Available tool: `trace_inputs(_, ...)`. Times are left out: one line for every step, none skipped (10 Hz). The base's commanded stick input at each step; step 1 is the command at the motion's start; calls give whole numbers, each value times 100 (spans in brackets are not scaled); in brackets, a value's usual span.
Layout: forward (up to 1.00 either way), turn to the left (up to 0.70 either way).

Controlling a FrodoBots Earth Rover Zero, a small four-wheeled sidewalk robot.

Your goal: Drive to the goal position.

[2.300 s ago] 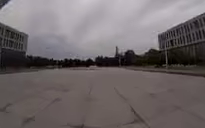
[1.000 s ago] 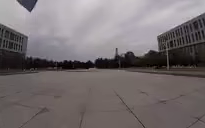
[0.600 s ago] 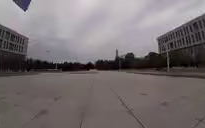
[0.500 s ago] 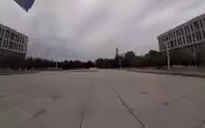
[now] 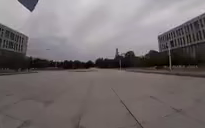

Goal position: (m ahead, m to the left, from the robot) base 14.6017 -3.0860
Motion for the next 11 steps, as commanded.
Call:
trace_inputs(70,0)
trace_inputs(70,0)
trace_inputs(70,0)
trace_inputs(70,0)
trace_inputs(70,-25)
trace_inputs(70,-8)
trace_inputs(70,0)
trace_inputs(70,0)
trace_inputs(70,0)
trace_inputs(70,0)
trace_inputs(70,0)
